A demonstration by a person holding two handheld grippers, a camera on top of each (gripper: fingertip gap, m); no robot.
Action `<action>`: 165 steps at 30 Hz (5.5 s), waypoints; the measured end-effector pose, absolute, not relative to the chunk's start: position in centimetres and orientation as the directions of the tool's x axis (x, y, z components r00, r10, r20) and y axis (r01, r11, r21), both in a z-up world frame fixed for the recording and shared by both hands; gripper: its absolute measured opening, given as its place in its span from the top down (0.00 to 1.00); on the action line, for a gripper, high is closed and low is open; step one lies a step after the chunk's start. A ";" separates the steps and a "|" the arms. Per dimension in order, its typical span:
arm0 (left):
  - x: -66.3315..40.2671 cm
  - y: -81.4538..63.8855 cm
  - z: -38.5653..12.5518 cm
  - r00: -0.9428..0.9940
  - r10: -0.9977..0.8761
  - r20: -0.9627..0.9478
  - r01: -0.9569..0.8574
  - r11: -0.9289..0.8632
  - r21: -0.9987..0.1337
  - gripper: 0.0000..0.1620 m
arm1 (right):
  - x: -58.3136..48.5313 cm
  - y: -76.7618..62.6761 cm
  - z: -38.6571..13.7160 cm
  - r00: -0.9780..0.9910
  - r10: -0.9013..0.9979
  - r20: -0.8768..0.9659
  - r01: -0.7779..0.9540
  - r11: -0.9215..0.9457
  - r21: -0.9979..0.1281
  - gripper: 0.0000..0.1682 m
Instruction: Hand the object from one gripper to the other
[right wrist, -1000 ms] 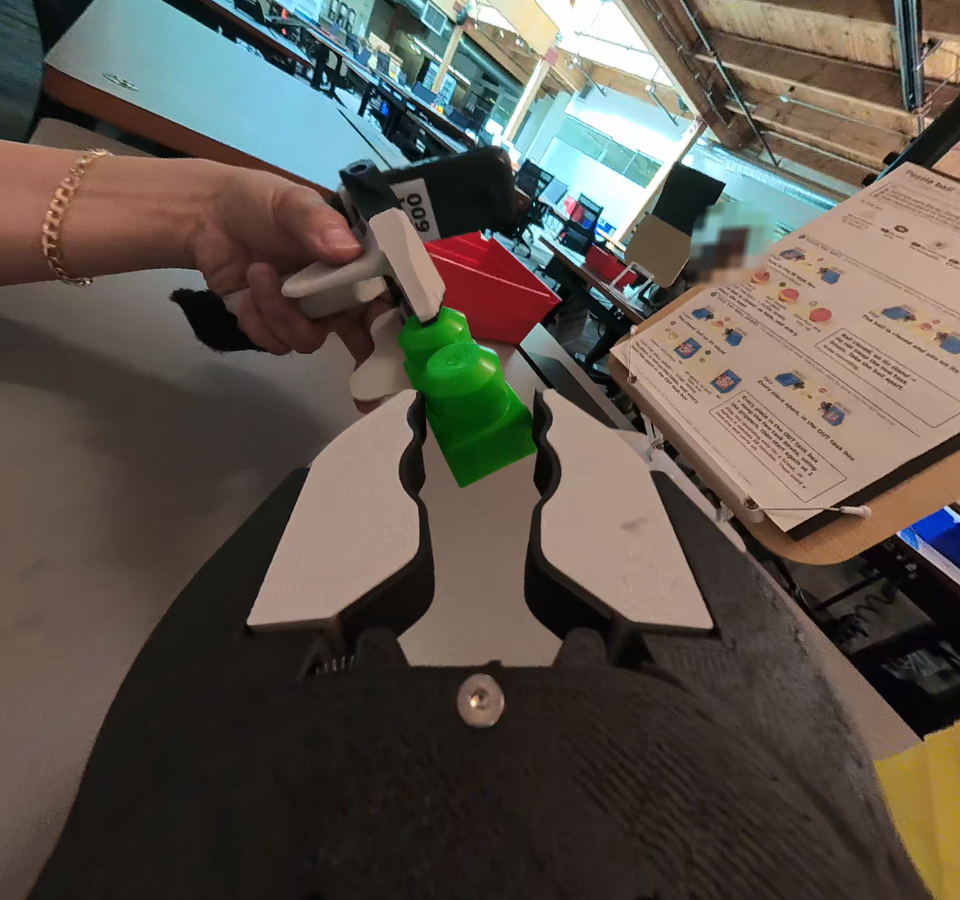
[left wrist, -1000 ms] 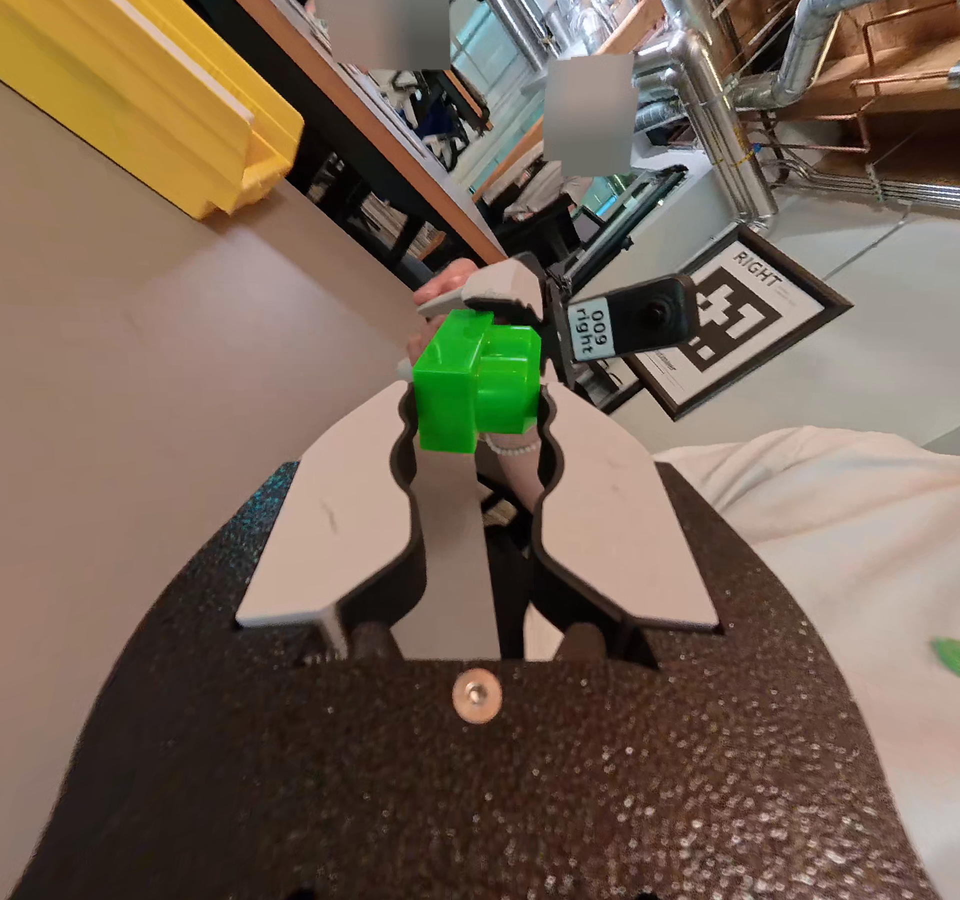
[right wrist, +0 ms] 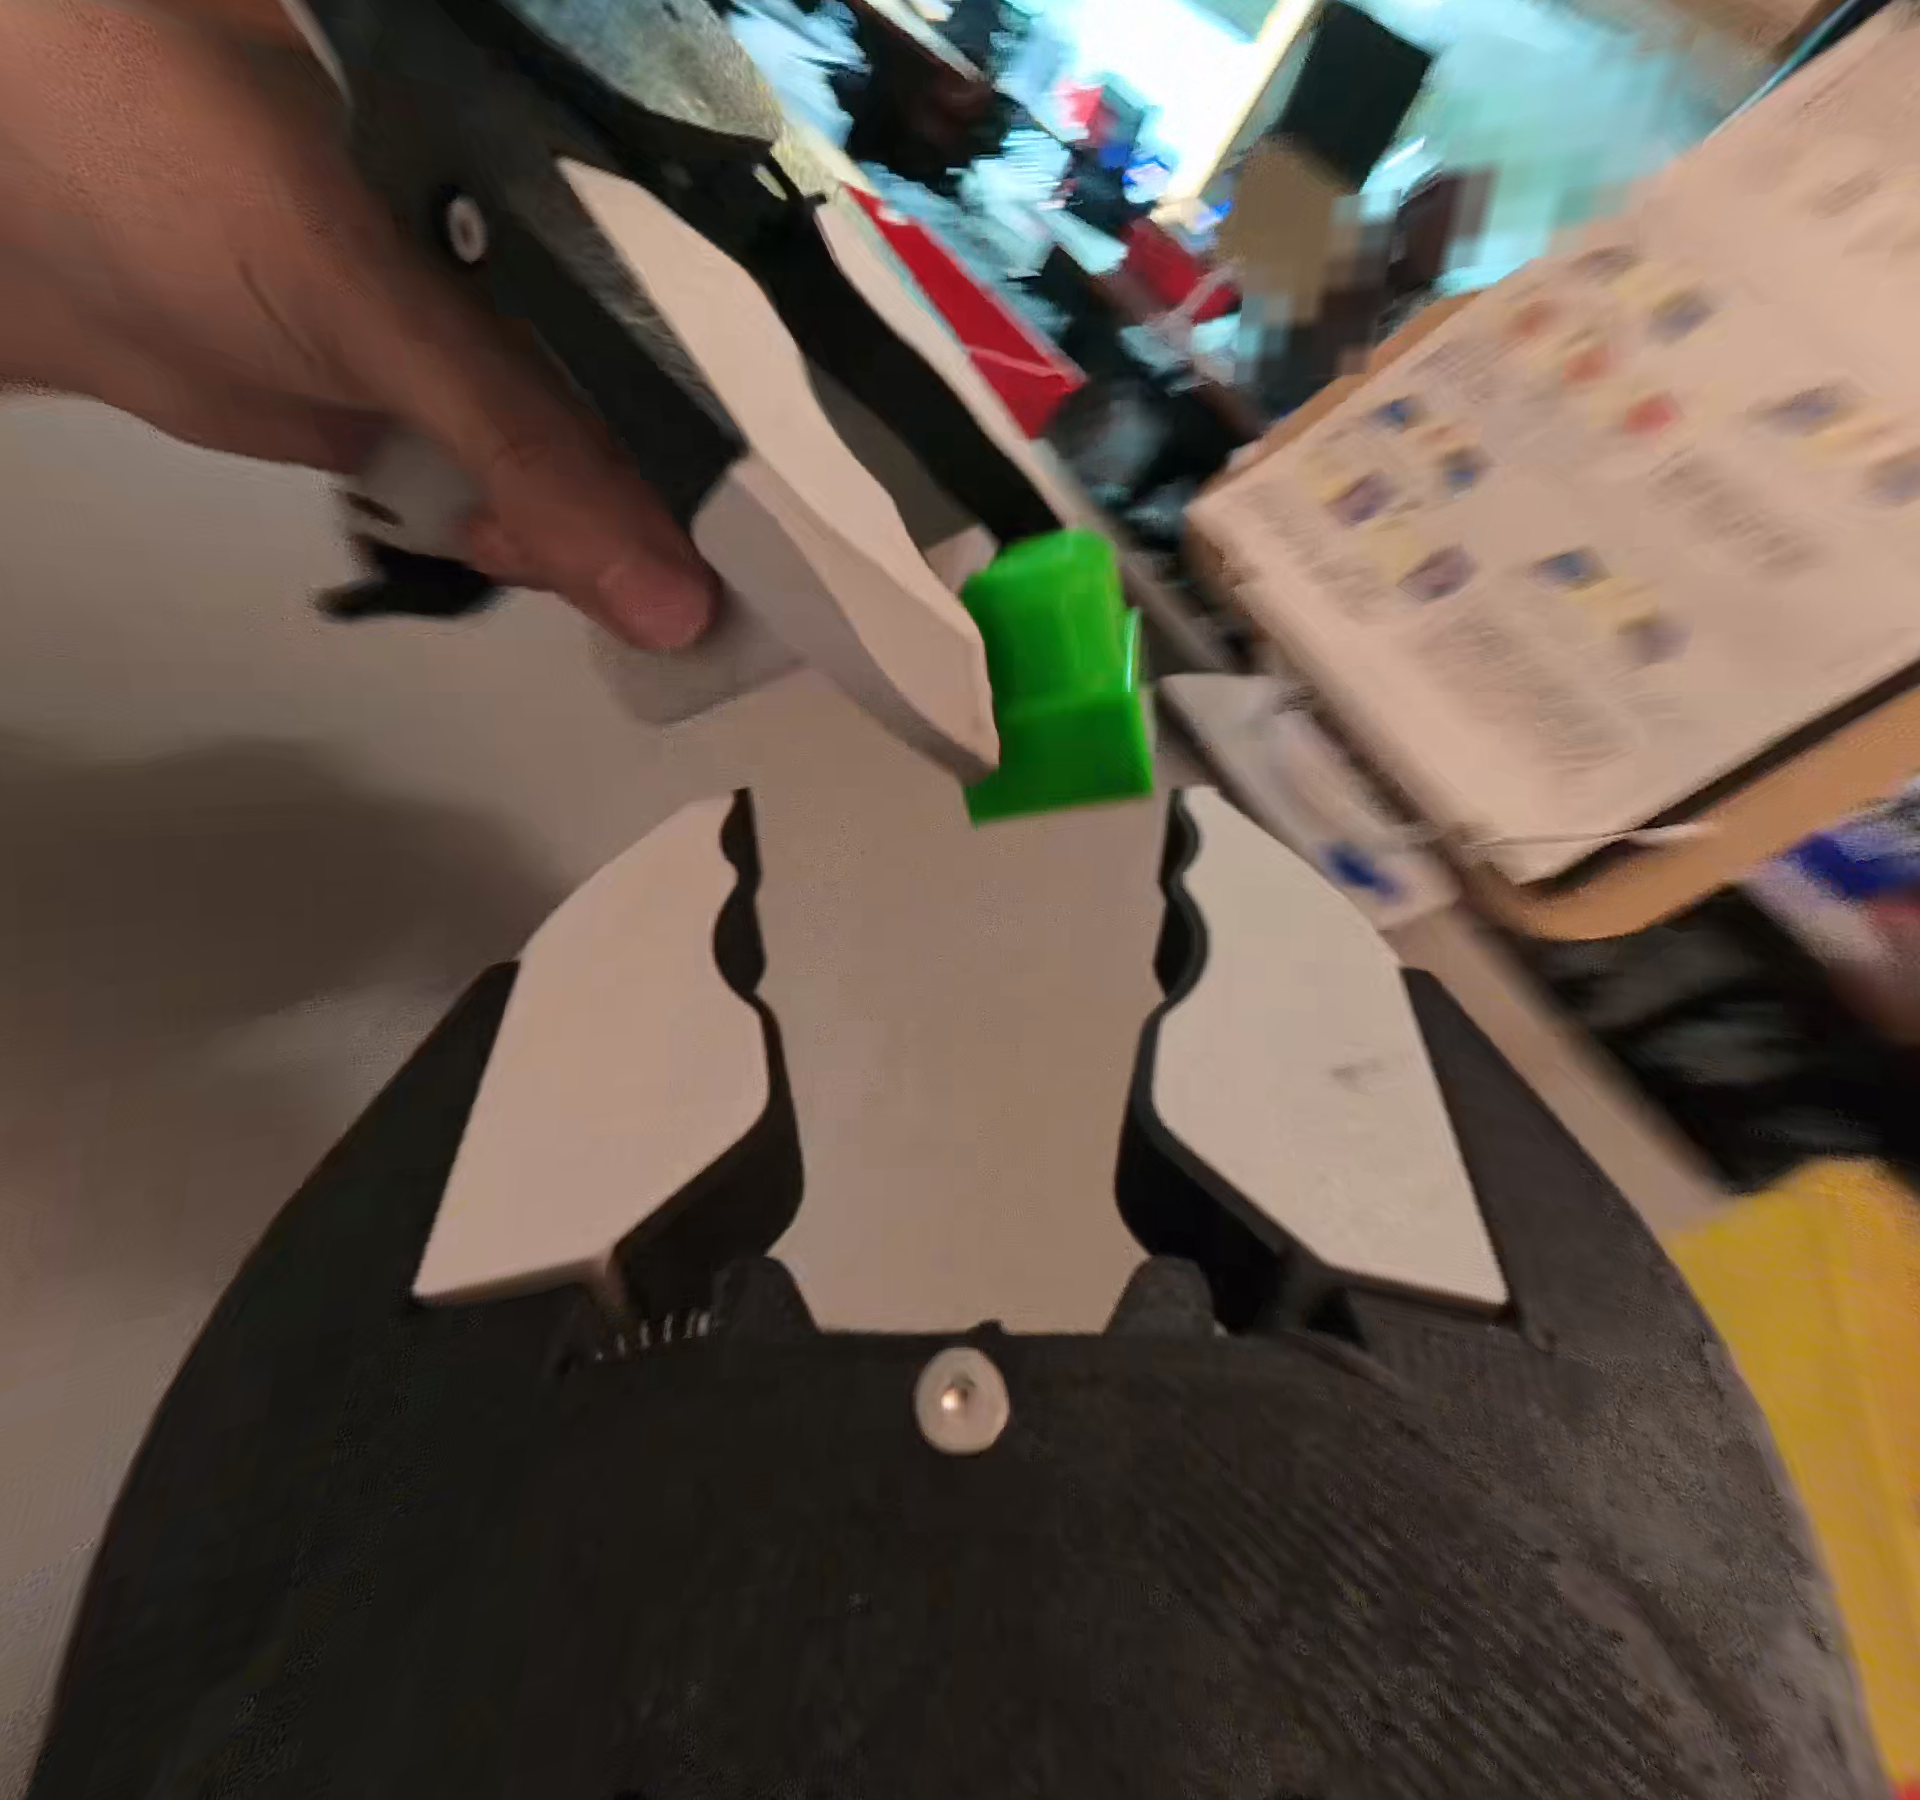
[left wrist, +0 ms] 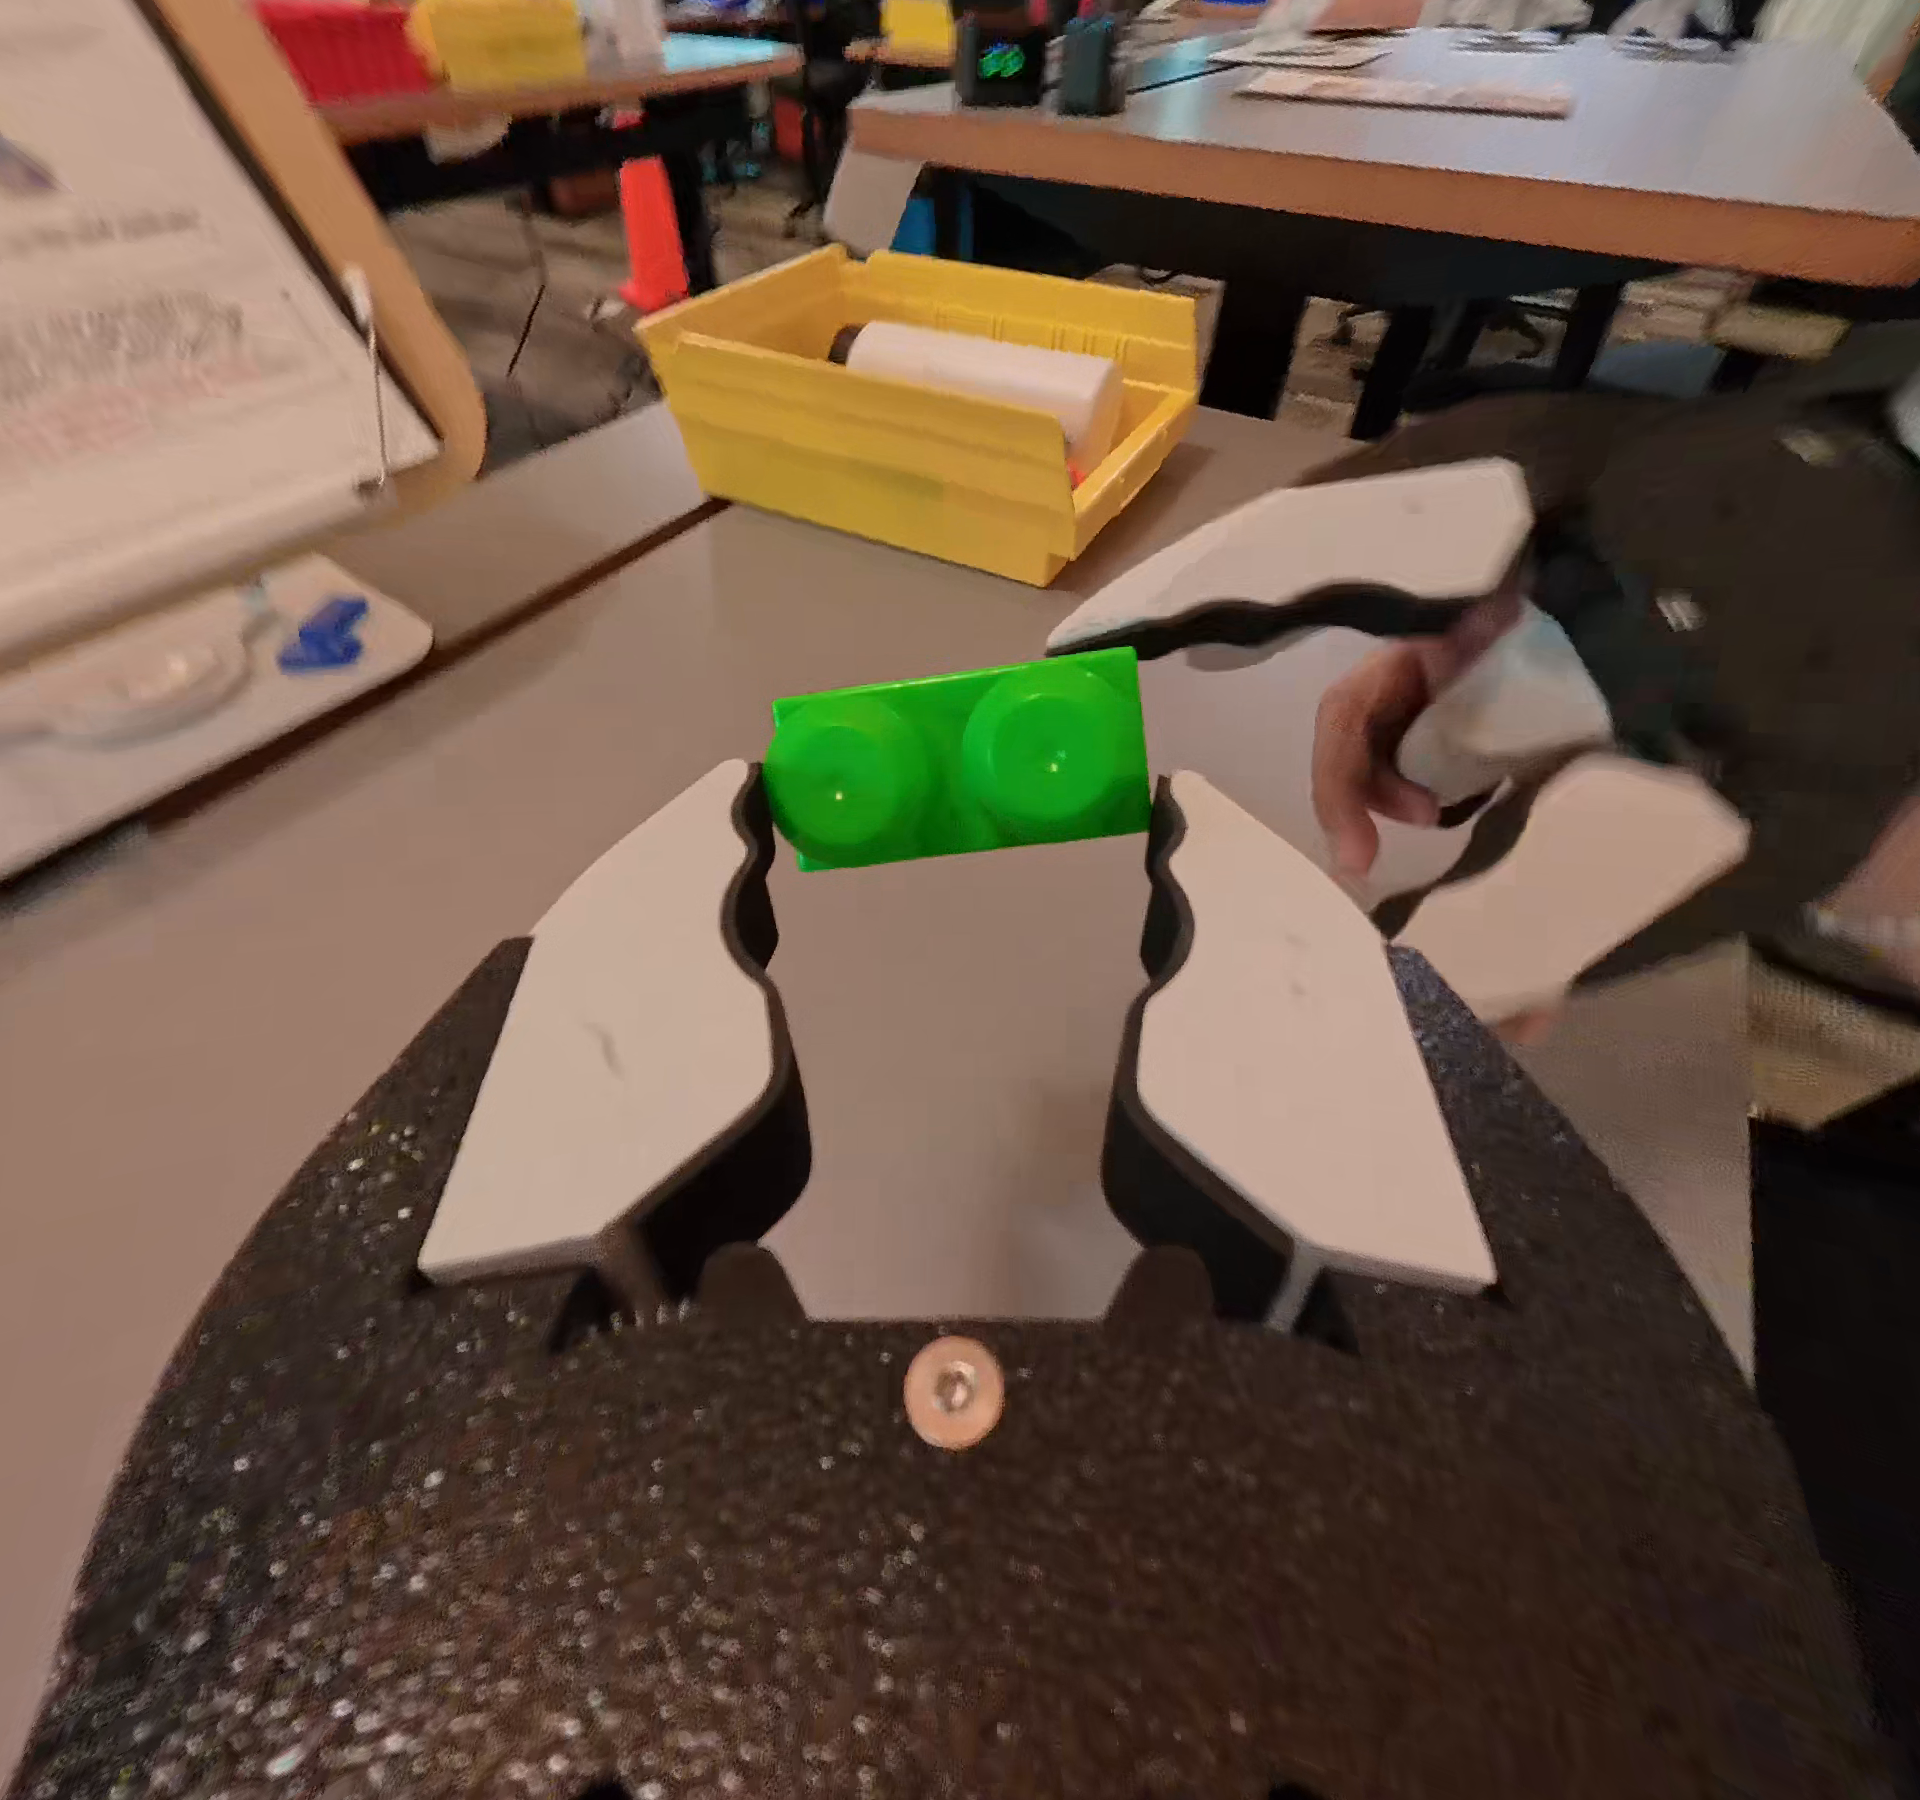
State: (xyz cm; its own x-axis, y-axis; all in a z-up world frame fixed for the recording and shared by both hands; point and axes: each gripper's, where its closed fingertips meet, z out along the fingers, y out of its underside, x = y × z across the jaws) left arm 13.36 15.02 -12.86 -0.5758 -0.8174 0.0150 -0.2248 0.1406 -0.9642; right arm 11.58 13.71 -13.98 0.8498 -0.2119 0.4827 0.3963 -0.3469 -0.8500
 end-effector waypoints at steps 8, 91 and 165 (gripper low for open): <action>8.9 13.9 -12.5 -0.791 -0.465 -0.398 0.251 0.346 -0.904 0.58 | 9.7 12.2 -11.4 0.682 0.247 -0.689 -0.700 -0.055 -0.712 0.58; 9.7 12.6 -15.0 -0.874 -0.478 0.092 -0.202 0.184 -0.962 0.78 | 10.3 11.5 -10.8 0.994 -0.027 0.107 0.106 -0.024 -0.994 0.73; 9.7 8.3 -11.3 -0.896 -0.363 0.258 -0.199 -0.192 -0.961 0.81 | 10.4 10.4 -6.5 0.963 0.146 -0.225 -0.265 0.378 -0.887 0.78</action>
State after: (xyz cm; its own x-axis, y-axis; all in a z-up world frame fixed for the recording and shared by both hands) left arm 9.74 8.34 -11.27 -0.8956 -0.3626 0.2578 -0.1990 -0.1918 -0.9611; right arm 10.40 10.38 -6.46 0.9632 0.1465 -0.2253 -0.2649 0.3777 -0.8872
